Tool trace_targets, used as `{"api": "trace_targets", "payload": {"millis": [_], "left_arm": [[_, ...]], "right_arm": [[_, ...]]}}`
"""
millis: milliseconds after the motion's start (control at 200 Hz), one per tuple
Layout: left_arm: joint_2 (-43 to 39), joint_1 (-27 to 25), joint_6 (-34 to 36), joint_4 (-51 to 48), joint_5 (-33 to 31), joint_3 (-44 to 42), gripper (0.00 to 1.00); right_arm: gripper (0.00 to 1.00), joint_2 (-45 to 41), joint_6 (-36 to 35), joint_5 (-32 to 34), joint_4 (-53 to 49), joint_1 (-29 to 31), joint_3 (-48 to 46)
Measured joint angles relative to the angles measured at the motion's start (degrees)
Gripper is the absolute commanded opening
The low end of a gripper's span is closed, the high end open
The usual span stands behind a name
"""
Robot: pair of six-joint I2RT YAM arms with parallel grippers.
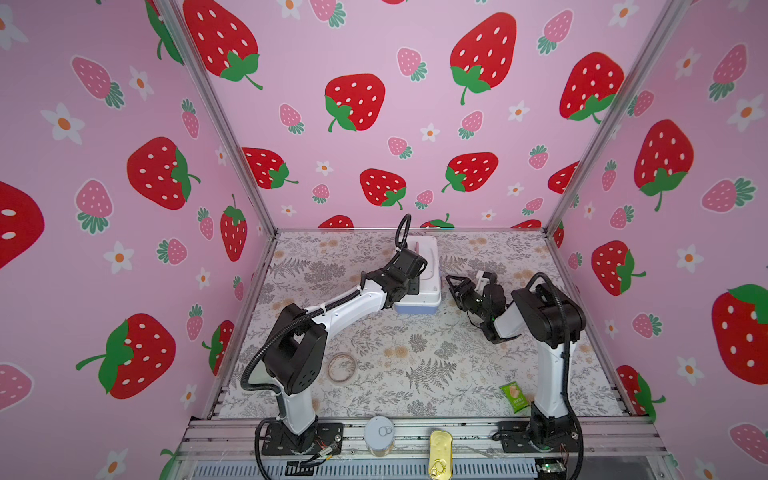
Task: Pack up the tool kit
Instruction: 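Push the pink latch up toward the lid with the right gripper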
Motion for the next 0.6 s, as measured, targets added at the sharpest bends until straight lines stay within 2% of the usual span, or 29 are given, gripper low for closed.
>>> {"api": "trace_targets", "payload": {"millis": [210,370,600], "left_arm": [[0.1,0.1,-0.1,0.2,0.0,0.0,0.59],[0.1,0.2,-0.3,0.9,0.0,-0.5,0.59],[0.1,0.5,-0.4,1.2,0.0,-0.6,0.59]], "right_arm": [[0.99,-0.9,8.9,1.1,4.3,4.4,-2.1],[0.99,0.3,18.3,6.1,7.6,7.2,-2.4],[0.99,3.1,26.5,12.4,7.7,7.8,2.4]]}}
